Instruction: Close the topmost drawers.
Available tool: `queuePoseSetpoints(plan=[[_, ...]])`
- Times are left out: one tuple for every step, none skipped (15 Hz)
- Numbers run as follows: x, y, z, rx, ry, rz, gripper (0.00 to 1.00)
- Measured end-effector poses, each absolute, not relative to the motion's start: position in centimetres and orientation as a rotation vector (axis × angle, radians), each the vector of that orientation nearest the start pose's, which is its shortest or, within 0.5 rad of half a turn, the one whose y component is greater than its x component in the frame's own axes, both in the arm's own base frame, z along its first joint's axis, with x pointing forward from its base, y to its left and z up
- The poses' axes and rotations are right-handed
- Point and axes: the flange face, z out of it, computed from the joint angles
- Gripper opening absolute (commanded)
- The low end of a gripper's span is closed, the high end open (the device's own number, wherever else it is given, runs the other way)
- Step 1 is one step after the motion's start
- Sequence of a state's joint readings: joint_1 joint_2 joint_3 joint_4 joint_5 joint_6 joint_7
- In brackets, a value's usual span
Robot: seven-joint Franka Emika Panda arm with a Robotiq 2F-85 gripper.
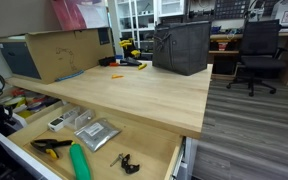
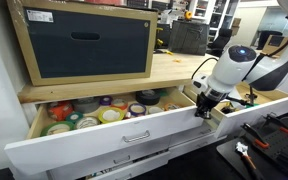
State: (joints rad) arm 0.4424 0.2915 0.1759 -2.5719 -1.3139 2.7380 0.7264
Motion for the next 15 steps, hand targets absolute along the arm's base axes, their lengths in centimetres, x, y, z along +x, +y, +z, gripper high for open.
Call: queuePoseSetpoints(plan=[[30.5,27.3,14.4,-2.899,-1.901,-0.334,0.00],[30.9,27.4,14.3,-2.887,-1.935,-0.353,0.00],[31.4,27.5,14.2,-2.875,-1.972,-0.374,0.00],[31.9,27.4,14.1,-2.859,-2.009,-0.395,0.00],[32.5,27.3,14.0,-2.843,-2.050,-0.418,0.00],[33.2,27.2,13.9,-2.828,-2.085,-0.444,0.00],[33.8,27.1,13.7,-2.817,-2.115,-0.471,0.00],[34.6,27.0,13.6,-2.809,-2.143,-0.501,0.00],[35.4,26.9,13.5,-2.805,-2.163,-0.532,0.00],[36.1,26.8,13.5,-2.800,-2.178,-0.565,0.00],[36.9,26.7,13.5,-2.799,-2.187,-0.596,0.00],[37.6,26.7,13.6,-2.797,-2.196,-0.625,0.00],[38.2,26.8,13.7,-2.799,-2.199,-0.651,0.00],[38.8,27.0,13.8,-2.800,-2.200,-0.675,0.00],[39.3,27.3,14.0,-2.798,-2.204,-0.698,0.00]])
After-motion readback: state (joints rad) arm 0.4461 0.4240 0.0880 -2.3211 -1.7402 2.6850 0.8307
